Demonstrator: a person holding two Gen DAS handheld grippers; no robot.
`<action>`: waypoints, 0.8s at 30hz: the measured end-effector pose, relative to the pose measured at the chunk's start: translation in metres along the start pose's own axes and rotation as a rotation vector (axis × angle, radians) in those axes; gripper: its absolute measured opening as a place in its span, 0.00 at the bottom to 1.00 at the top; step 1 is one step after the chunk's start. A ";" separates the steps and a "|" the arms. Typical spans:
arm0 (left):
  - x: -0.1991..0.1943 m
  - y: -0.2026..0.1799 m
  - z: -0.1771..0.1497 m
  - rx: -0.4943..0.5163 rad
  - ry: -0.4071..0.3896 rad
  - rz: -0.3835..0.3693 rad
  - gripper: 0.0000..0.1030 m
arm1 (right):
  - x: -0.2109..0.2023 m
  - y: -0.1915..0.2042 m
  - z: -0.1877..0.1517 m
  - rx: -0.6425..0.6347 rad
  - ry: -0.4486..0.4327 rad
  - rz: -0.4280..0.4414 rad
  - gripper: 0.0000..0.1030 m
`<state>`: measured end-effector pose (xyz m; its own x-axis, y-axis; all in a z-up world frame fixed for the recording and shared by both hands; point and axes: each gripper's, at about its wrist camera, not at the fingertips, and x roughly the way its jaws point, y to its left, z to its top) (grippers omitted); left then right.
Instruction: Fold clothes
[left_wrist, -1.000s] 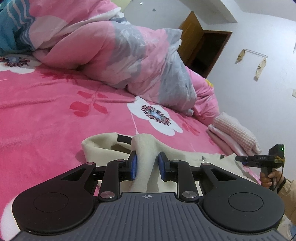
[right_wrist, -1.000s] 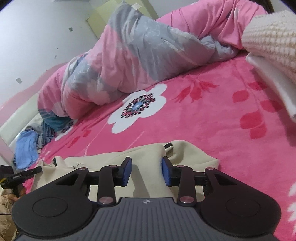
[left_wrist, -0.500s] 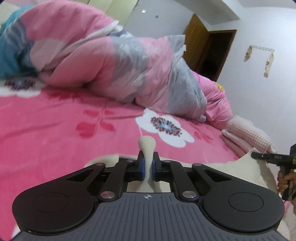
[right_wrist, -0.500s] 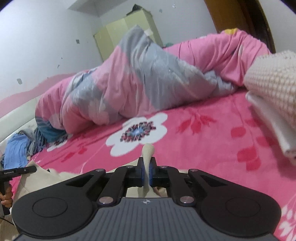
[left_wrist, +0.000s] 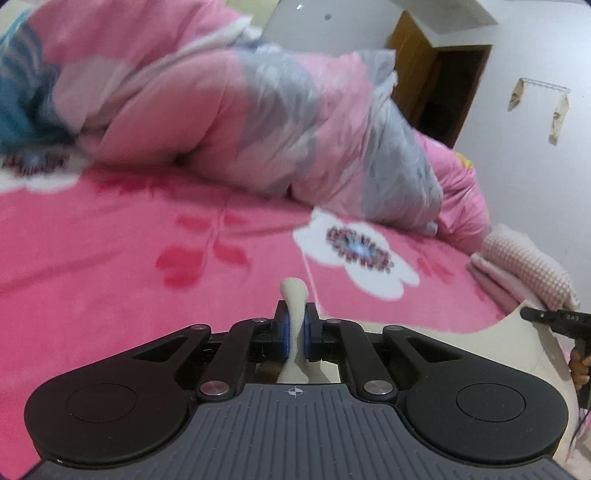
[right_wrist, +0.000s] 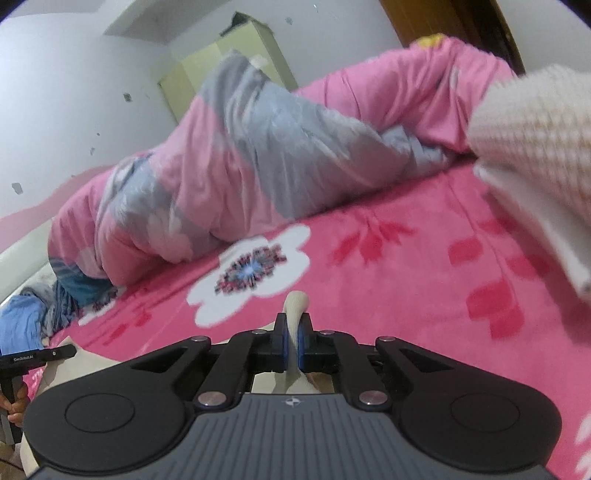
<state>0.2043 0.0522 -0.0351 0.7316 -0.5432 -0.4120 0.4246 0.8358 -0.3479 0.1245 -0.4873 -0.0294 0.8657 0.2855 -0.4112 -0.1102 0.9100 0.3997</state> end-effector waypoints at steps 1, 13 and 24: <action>0.003 0.000 0.001 0.005 0.008 0.005 0.06 | 0.002 0.000 0.002 -0.002 -0.003 -0.001 0.05; 0.012 0.012 -0.005 -0.048 0.152 0.046 0.21 | 0.001 -0.009 -0.010 0.076 0.103 -0.158 0.28; -0.031 -0.033 -0.008 0.060 0.056 0.086 0.39 | -0.010 0.103 -0.009 -0.112 0.086 -0.090 0.27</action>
<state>0.1635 0.0404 -0.0175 0.7368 -0.4710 -0.4851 0.3933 0.8821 -0.2591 0.1005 -0.3936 0.0088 0.8302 0.2216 -0.5116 -0.0919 0.9595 0.2664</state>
